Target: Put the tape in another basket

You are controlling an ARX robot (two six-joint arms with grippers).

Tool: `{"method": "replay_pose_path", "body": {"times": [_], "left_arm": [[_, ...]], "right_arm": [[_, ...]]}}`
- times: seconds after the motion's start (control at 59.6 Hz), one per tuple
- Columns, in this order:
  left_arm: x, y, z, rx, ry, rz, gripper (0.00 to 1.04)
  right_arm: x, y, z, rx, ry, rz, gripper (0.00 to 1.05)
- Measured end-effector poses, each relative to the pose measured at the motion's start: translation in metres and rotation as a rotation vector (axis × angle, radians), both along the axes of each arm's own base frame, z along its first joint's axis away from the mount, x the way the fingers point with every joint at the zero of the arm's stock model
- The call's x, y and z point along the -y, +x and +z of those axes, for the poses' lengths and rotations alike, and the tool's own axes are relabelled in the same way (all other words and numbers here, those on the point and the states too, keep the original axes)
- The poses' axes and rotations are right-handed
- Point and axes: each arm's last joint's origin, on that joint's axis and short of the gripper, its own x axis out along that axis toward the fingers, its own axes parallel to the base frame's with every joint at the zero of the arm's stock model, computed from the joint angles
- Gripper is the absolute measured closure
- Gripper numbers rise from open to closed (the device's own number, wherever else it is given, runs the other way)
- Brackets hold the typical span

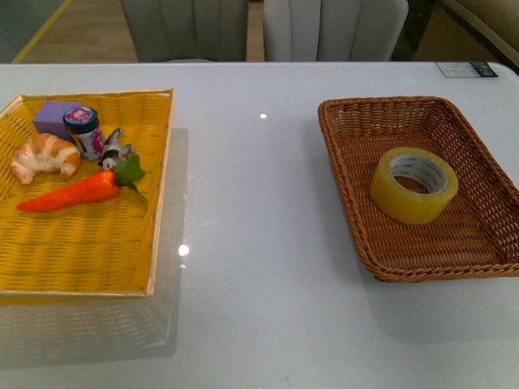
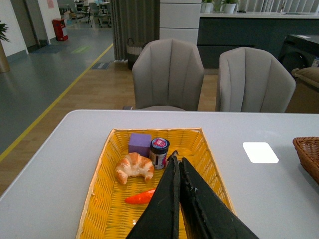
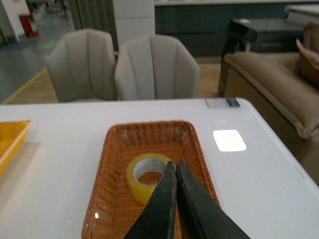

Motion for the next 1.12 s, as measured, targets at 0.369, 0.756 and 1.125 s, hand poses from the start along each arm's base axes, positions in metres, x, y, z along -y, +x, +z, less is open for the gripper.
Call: {"method": "replay_pose_path", "body": {"times": [0.369,0.756,1.125], "left_arm": [[0.0,0.0,0.0,0.0,0.0,0.0,0.95],[0.0,0.0,0.0,0.0,0.0,0.0,0.13],[0.0,0.0,0.0,0.0,0.002,0.0,0.09]], "right_arm": [[-0.0001,-0.0024,0.0016,0.023,-0.002,0.002,0.86],[-0.0001,-0.0024,0.0016,0.024,-0.001,0.002,0.08],[-0.0001,-0.0024,0.0016,0.024,-0.002,0.002,0.09]]}}
